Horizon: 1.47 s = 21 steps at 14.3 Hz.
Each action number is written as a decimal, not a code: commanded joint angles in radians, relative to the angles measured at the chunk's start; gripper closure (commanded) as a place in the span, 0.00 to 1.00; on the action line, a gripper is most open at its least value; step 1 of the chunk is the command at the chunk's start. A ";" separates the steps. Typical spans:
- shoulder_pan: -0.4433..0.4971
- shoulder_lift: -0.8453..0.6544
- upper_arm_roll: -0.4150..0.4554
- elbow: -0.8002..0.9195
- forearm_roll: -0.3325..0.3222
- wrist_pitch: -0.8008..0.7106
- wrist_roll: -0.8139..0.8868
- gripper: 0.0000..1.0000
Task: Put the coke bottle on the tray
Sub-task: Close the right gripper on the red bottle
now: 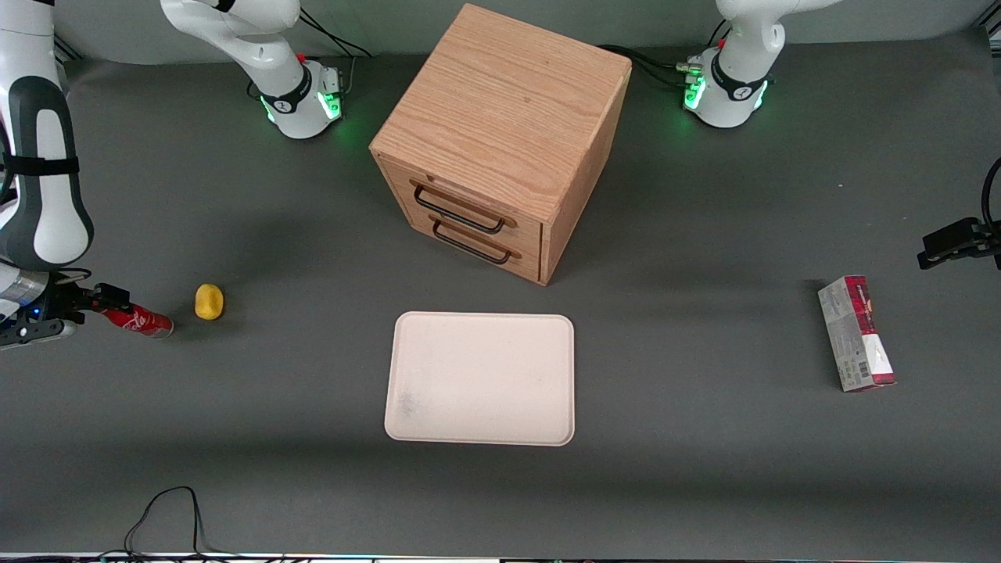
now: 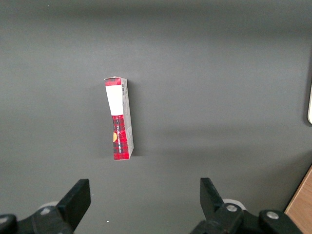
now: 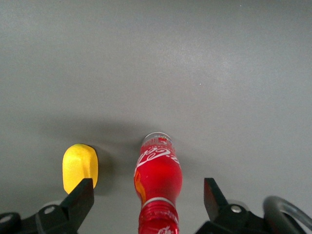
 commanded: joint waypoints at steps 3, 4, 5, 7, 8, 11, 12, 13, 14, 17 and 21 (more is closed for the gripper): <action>-0.002 -0.002 -0.011 -0.015 0.033 -0.008 -0.060 0.00; -0.002 -0.002 -0.013 -0.013 0.033 -0.011 -0.066 0.00; -0.002 -0.004 -0.013 -0.013 0.031 -0.011 -0.068 0.06; -0.002 -0.005 -0.013 -0.013 0.031 -0.014 -0.069 0.60; -0.002 -0.005 -0.013 -0.013 0.031 -0.014 -0.069 0.84; 0.000 -0.005 -0.013 -0.007 0.029 -0.040 -0.074 1.00; 0.000 -0.008 -0.013 -0.003 0.029 -0.051 -0.074 1.00; 0.003 -0.016 -0.013 -0.001 0.029 -0.052 -0.076 1.00; 0.007 -0.025 -0.013 0.013 0.026 -0.064 -0.074 1.00; 0.006 -0.047 -0.016 0.146 0.019 -0.240 -0.074 1.00; 0.003 -0.054 -0.017 0.434 -0.042 -0.546 -0.069 1.00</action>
